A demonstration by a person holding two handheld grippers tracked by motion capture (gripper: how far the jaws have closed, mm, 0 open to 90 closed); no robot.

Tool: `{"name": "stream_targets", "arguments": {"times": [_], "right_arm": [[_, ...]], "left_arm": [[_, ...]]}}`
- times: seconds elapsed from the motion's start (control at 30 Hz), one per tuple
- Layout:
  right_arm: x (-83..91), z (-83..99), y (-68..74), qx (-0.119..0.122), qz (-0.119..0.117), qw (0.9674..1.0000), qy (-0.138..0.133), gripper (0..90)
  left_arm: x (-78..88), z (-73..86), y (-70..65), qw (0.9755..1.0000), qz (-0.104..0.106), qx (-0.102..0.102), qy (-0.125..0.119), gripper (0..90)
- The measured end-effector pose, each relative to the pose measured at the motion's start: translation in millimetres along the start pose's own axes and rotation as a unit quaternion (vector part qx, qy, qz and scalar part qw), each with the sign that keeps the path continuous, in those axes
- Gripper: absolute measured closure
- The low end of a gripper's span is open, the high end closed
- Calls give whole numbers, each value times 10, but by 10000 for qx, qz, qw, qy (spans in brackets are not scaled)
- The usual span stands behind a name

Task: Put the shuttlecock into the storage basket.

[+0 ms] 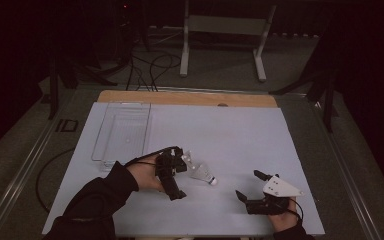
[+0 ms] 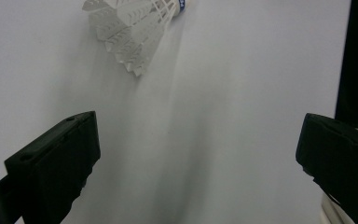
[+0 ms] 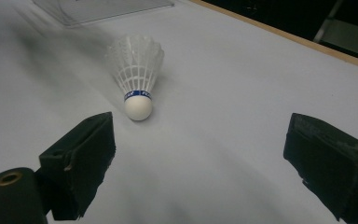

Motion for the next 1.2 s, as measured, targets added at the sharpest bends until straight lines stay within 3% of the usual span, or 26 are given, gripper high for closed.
{"name": "stream_targets", "arguments": {"times": [0.23, 0.37, 0.47, 0.63, 0.7, 0.97, 1.1, 1.2], "right_arm": [[-2, 3, 0, 3, -6, 10000, 5, 89], [-4, 7, 3, -9, -28, 10000, 19, 89], [-4, 7, 4, -9, -32, 10000, 17, 89], [-6, 16, 6, -29, -52, 10000, 47, 89], [-6, 14, 6, -36, -50, 10000, 41, 89], [-11, 19, 7, -47, -56, 10000, 51, 89], [-5, 15, 8, -28, -57, 10000, 51, 89], [-5, 18, -1, -32, -41, 10000, 49, 89]], "left_arm": [[-142, -58, 36, 10000, 66, 17, 73, 3], [-235, -95, 60, 9999, 22, -86, 128, 15], [-276, -127, 78, 10000, 41, -17, 62, 26], [-311, -171, 107, 9999, 6, -64, -82, 68], [-331, -174, 126, 9999, -16, -112, -26, 81], [-457, -193, 165, 9998, 2, -213, 63, 205], [-543, -189, 198, 9990, -152, -363, 199, 310], [-601, -185, 201, 9991, -109, -369, 194, 388]]}}
Point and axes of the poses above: each handheld gripper's, and its own axes: x roughly backward along the jaws, z roughly out of its underside, y roughly to its left, the point moved 5 cm from there along -x, roughly forward along the jaws, and after that the axes turned 12 degrees about -y, right-handed, at the moved point
